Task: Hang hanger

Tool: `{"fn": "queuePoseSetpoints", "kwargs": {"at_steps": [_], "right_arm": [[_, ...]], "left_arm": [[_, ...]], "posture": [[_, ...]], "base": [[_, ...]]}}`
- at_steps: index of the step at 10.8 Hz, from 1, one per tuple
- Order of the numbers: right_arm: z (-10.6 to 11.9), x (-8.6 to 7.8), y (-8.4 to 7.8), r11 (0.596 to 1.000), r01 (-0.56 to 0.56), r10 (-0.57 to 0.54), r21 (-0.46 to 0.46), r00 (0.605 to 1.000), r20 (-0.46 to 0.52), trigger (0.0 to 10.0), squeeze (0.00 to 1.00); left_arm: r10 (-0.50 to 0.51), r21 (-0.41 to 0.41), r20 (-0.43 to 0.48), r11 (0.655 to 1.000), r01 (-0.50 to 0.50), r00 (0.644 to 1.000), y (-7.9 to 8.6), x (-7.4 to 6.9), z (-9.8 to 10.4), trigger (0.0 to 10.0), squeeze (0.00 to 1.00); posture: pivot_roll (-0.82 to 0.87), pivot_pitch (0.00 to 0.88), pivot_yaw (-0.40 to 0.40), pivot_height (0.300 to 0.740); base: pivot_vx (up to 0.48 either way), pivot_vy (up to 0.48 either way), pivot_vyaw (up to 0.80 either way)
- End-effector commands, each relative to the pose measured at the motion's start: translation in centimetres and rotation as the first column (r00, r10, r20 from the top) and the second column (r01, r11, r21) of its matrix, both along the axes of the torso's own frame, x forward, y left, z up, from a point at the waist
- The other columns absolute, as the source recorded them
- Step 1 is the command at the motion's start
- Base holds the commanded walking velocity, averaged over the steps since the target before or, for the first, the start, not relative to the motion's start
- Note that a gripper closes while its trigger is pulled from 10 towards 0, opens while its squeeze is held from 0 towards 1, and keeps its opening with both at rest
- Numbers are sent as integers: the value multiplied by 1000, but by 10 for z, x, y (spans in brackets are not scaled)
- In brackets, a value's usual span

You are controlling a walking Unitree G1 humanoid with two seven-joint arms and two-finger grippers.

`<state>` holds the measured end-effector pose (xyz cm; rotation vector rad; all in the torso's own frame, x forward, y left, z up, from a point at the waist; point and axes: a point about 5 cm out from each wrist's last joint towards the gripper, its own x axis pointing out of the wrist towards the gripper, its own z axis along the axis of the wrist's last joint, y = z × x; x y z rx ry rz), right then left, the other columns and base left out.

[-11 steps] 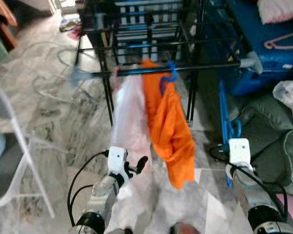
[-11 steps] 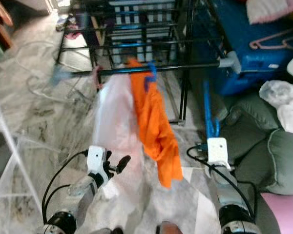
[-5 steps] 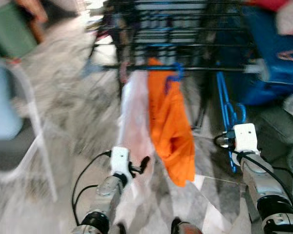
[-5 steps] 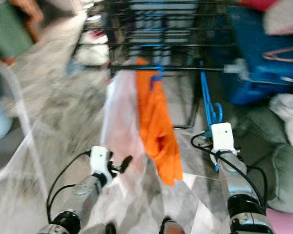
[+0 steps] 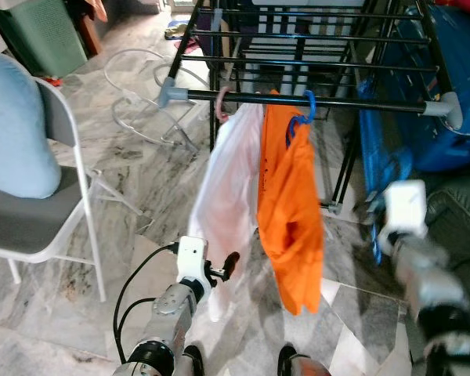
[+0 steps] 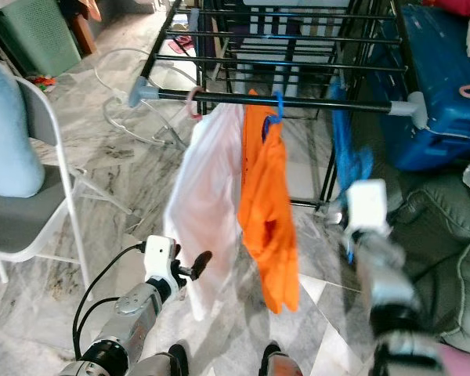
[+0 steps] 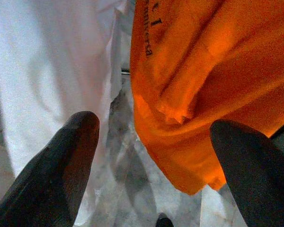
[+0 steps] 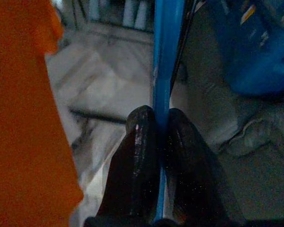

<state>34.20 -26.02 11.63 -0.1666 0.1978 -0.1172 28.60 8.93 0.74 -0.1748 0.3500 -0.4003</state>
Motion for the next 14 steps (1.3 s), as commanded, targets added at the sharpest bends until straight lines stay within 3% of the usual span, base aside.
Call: {"fn": "queuePoseSetpoints", "kwargs": {"at_steps": [1, 3, 7, 11, 14], "right_arm": [[11, 4, 0, 1000, -7, 7, 10, 999, 31, 10000, 0], [42, 19, 3, 999, -39, 37, 34, 996, 77, 10000, 0], [63, 42, 19, 995, -84, 82, 48, 996, 44, 10000, 0], [62, 56, 37, 979, -101, 104, 177, 995, -11, 10000, 0], [49, 56, 46, 973, -96, 111, 210, 992, -58, 10000, 0]], "left_arm": [[-6, 8, -11, 1000, 6, 1000, 3, -3, -3, 10000, 0], [0, 23, -14, 1000, 0, 1000, 9, -5, -5, 10000, 0], [3, 39, -23, 999, -2, 1000, 12, -9, -8, 10000, 0], [12, 56, -28, 998, -11, 1000, 19, -12, -9, 10000, 0], [12, 61, -41, 998, -9, 999, 21, -14, -12, 10000, 0]], "posture": [[-82, 205, 51, 740], [-65, 213, 49, 740], [-50, 227, 44, 740], [-15, 247, 44, 740], [3, 251, 45, 740]], "base": [[0, 0, 0], [0, 0, 0], [0, 0, 0], [0, 0, 0], [0, 0, 0]]}}
